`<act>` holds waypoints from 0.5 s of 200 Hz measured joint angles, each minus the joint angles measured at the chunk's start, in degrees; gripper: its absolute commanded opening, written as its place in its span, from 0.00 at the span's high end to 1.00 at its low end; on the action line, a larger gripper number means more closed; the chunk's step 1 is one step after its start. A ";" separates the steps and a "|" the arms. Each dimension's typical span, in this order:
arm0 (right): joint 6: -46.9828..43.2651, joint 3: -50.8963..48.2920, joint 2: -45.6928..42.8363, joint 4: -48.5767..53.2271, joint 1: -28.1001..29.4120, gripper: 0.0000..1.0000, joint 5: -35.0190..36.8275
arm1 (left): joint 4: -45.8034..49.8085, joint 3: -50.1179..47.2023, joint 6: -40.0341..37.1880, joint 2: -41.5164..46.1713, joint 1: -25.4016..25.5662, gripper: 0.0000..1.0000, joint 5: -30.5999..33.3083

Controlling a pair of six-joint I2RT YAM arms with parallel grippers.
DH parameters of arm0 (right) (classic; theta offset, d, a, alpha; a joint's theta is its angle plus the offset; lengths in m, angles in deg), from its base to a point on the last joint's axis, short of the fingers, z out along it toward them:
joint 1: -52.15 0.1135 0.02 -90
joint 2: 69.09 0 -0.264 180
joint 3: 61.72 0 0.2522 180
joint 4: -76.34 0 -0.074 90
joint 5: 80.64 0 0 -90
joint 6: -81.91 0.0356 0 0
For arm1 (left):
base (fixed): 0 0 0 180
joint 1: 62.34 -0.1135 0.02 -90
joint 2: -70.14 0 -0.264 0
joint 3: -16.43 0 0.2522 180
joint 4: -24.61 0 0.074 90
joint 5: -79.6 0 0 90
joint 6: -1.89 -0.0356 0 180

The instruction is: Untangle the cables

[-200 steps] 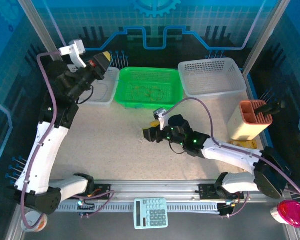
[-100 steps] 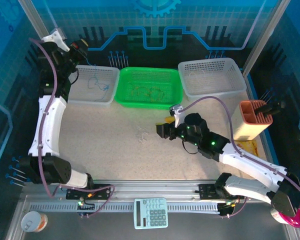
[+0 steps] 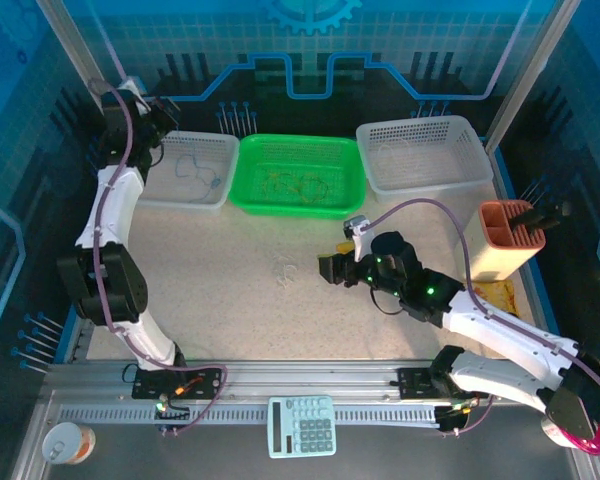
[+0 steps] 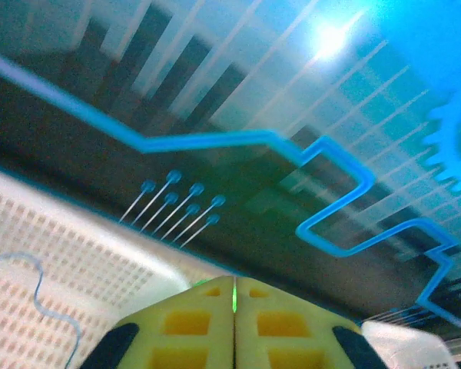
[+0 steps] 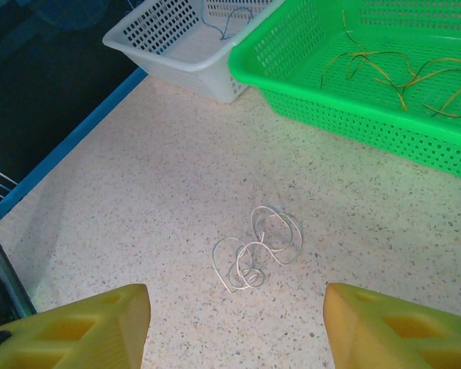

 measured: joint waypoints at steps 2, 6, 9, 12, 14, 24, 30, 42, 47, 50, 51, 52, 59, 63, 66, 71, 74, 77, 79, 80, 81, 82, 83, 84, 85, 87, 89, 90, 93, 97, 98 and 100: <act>0.04 -0.02 -0.17 0.17 0.00 0.38 0.02 | 0.13 -0.20 -0.33 -0.28 0.00 0.58 0.00; 0.11 -0.04 -0.42 0.37 0.00 0.38 0.00 | 0.33 -0.57 -0.39 -0.63 0.00 0.51 0.04; 0.13 -0.04 -0.63 0.52 0.00 0.38 0.00 | 0.59 -0.83 -0.63 -0.98 0.00 0.45 0.04; 0.13 -0.04 -0.79 0.68 0.00 0.38 0.00 | 0.98 -1.07 -0.72 -1.31 0.00 0.40 0.04; 0.13 -0.04 -0.92 0.81 0.00 0.38 0.02 | 1.14 -1.16 -0.68 -1.42 0.00 0.36 0.07; 0.13 -0.02 -1.36 1.22 0.00 0.38 0.02 | 2.73 -1.49 -0.90 -2.08 -0.11 0.21 0.07; 0.13 -0.02 -1.55 1.57 0.00 0.38 0.02 | 3.72 -1.49 -0.90 -2.21 -0.20 0.14 0.07; 0.17 -0.02 -1.64 2.16 0.00 0.38 0.02 | 5.14 -1.46 -0.52 -2.16 -0.57 0.01 0.00; 0.26 -0.02 -1.64 2.38 0.00 0.38 -0.02 | 5.60 -1.44 -0.09 -1.97 -0.87 0.01 0.00; 0.39 -0.02 -1.64 2.47 0.00 0.38 -0.02 | 5.92 -1.42 -0.42 -1.73 -1.11 0.01 -0.15; 0.39 -0.02 -1.64 2.49 0.00 0.38 -0.02 | 5.99 -1.42 -0.33 -1.70 -1.18 0.01 -0.17; 0.37 -0.02 -1.64 2.51 0.00 0.38 -0.02 | 6.01 -1.42 -0.17 -1.68 -1.22 0.01 -0.17; 0.59 -0.02 -1.64 2.67 0.00 0.38 -0.07 | 7.06 -1.11 0.20 -1.16 -1.79 0.01 -0.28; 0.74 -0.02 -1.62 2.67 0.00 0.38 -0.15 | 7.48 -0.96 0.31 -0.76 -2.03 0.01 -0.39; 0.81 -0.02 -1.62 2.67 0.00 0.38 -0.20 | 7.98 -0.74 0.35 -0.55 -2.27 0.01 -0.39; 1.03 -0.02 -1.51 2.67 0.00 0.38 -0.24 | 8.70 -0.35 0.39 0.09 -2.60 0.01 -0.46; 1.01 -0.02 -1.49 2.67 0.00 0.38 -0.24 | 9.29 0.04 0.42 0.44 -2.82 0.01 -0.55; 1.07 -0.02 -1.31 2.62 0.00 0.38 -0.26 | 9.70 0.37 0.42 0.92 -2.99 0.01 -0.81; 1.16 -0.02 -1.20 2.62 0.00 0.38 -0.33 | 9.92 0.59 0.42 1.18 -3.15 0.01 -0.92; 1.18 -0.02 -1.16 2.60 0.00 0.38 -0.33 | 10.01 0.66 0.44 1.27 -3.17 0.01 -0.94; 1.20 -0.02 -1.11 2.60 0.00 0.38 -0.35 | 10.12 0.76 0.44 1.38 -3.19 0.01 -0.96; 1.22 -0.02 -0.98 2.58 0.00 0.38 -0.35 | 10.25 0.90 0.46 1.64 -3.23 0.01 -1.07; 1.22 -0.02 -0.92 2.58 0.00 0.38 -0.37 | 10.32 0.98 0.52 1.81 -3.28 0.01 -1.16; 1.22 -0.02 -0.83 2.58 0.00 0.38 -0.37 | 10.40 1.05 0.57 1.97 -3.30 0.01 -1.27; 1.25 -0.02 -0.68 2.58 0.00 0.38 -0.39 | 10.54 1.20 0.61 2.23 -3.37 0.01 -1.40; 1.27 -0.02 -0.50 2.58 0.00 0.38 -0.39 | 10.62 1.31 0.61 2.47 -3.43 0.01 -1.49; 1.29 -0.02 -0.20 2.56 0.02 0.38 -0.39 | 10.80 1.46 0.72 3.02 -3.48 0.01 -1.77; 1.29 -0.02 -0.09 2.56 0.02 0.38 -0.39 | 10.82 1.49 0.79 3.21 -3.48 0.01 -1.88; 1.42 0.00 0.33 2.56 0.02 0.38 -0.42 | 10.88 1.57 0.83 4.02 -3.56 0.01 -2.19; 1.44 0.00 1.01 2.56 0.02 0.38 -0.44 | 10.99 1.57 1.07 5.05 -3.58 0.01 -2.86; 1.46 0.00 1.27 2.56 0.02 0.38 -0.44 | 11.02 1.57 1.14 5.40 -3.58 0.01 -3.02; 1.46 0.02 1.53 2.56 0.02 0.38 -0.42 | 11.10 1.57 1.31 5.97 -3.56 0.01 -3.30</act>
